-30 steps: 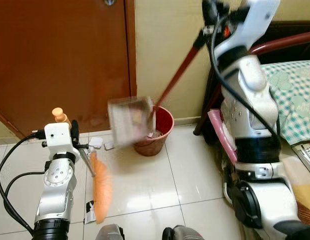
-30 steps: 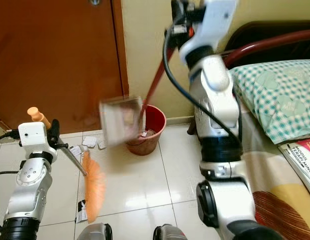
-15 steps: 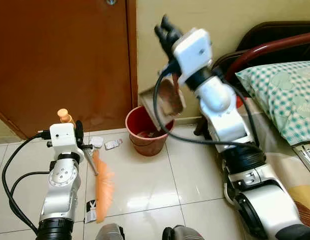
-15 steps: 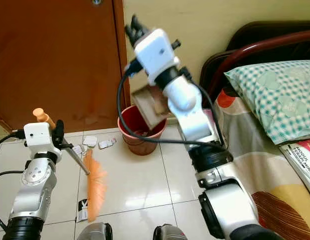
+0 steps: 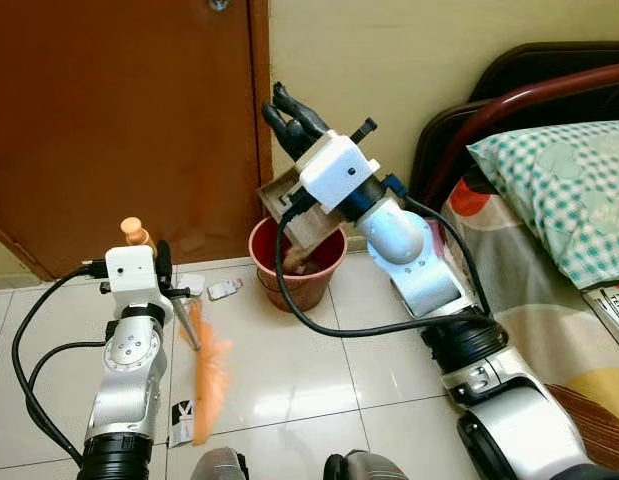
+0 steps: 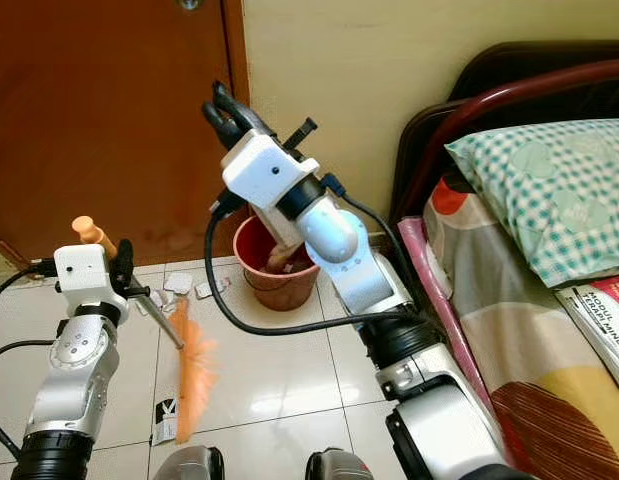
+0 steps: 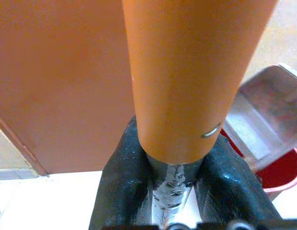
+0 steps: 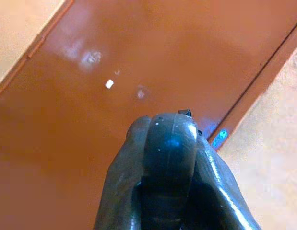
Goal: Sweep floor
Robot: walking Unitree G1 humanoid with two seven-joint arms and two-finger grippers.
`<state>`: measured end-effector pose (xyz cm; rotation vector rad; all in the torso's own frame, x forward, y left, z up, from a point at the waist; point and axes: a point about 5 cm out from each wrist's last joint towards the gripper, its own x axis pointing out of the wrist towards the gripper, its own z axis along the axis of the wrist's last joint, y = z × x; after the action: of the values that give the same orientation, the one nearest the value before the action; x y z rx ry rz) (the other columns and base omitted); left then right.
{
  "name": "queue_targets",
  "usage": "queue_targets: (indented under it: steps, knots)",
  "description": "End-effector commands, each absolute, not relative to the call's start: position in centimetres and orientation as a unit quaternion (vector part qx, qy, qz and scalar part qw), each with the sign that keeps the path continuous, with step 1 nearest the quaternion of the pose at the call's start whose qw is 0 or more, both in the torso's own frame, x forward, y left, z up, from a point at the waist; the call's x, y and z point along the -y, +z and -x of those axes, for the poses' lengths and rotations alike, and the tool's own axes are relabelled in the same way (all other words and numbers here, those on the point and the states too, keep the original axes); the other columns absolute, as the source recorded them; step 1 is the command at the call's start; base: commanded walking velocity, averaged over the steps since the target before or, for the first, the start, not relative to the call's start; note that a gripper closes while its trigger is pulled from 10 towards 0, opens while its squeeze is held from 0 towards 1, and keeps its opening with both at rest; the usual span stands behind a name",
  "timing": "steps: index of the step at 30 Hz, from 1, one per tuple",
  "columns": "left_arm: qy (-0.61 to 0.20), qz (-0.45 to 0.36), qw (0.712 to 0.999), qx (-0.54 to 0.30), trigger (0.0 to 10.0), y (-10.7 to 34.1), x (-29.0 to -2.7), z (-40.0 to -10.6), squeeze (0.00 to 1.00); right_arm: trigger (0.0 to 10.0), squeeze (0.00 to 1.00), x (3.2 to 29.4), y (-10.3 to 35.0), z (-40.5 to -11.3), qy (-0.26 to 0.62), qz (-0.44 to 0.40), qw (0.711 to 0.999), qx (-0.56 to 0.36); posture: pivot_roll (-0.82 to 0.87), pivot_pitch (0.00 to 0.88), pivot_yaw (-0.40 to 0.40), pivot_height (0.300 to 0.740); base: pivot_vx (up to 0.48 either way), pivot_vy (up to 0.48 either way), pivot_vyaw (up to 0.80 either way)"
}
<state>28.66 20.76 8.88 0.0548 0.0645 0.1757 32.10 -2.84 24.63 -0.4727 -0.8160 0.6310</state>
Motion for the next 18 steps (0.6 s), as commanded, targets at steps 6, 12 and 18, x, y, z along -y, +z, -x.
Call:
queue_targets:
  steps: [6,12,18]
  knots:
    - [0.079,-0.020,0.996,-0.045,10.0,8.3,-20.1,-28.7,0.00,10.0,0.00,3.3,27.9,-31.5,0.269,0.159,0.845,0.435,0.00,0.068,-0.043,0.740,0.000,0.000,0.00]
    - [0.078,-0.018,0.996,-0.045,10.0,8.3,-19.9,-28.8,0.00,10.0,0.00,3.4,31.1,-31.4,0.247,0.050,0.863,0.437,0.00,0.068,-0.043,0.740,0.000,0.000,0.00]
    - [0.077,-0.016,0.996,-0.042,10.0,8.3,-19.7,-28.9,0.00,10.0,0.00,3.4,31.6,-31.4,0.246,-0.023,0.879,0.408,0.00,0.068,-0.043,0.740,0.000,0.000,0.00]
